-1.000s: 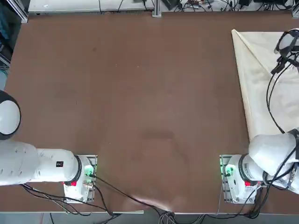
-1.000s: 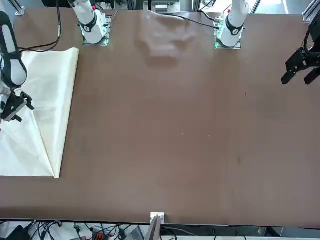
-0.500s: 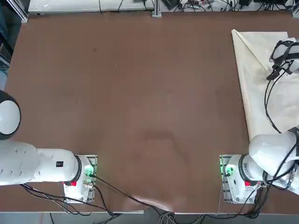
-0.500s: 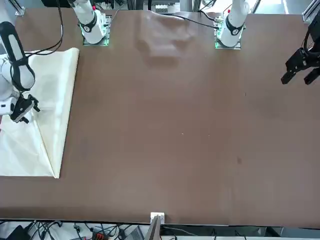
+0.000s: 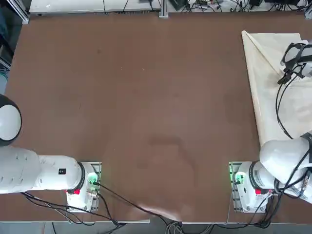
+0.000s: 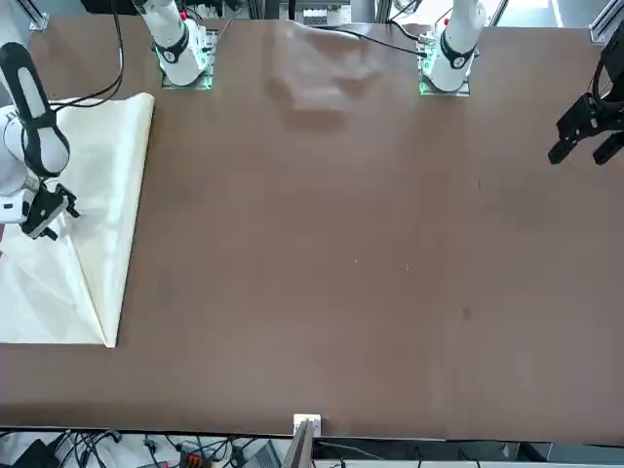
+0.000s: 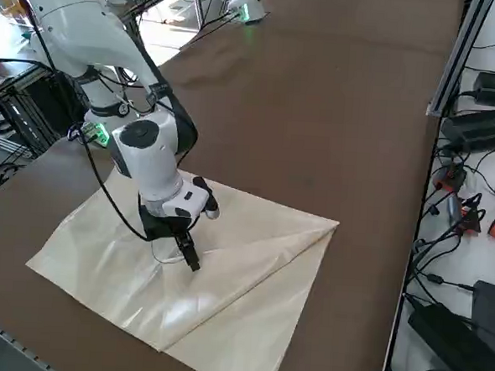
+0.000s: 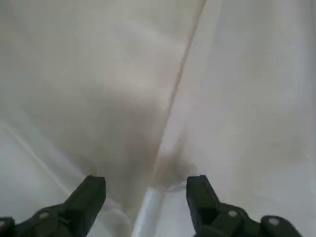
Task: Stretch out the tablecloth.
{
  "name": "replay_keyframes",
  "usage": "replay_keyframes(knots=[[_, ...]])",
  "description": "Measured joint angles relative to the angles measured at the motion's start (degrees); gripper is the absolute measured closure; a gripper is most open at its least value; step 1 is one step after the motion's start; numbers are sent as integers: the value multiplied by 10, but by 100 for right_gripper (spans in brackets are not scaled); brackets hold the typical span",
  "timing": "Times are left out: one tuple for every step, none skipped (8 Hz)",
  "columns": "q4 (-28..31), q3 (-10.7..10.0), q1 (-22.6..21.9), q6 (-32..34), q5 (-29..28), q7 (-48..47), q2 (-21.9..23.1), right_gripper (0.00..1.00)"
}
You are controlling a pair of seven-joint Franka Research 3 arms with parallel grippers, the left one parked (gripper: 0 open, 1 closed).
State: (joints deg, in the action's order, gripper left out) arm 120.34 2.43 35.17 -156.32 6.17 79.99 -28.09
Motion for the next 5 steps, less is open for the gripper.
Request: replay_keyframes(knots=[[0, 0, 0, -1, 0, 0, -2, 0], [0, 0, 0, -4, 0, 0, -4, 2], [0, 0, 0, -8, 0, 0, -6, 3], [-1, 0, 0, -9, 0, 0, -7, 4], [-2, 0, 0, -10, 0, 1, -7, 9]])
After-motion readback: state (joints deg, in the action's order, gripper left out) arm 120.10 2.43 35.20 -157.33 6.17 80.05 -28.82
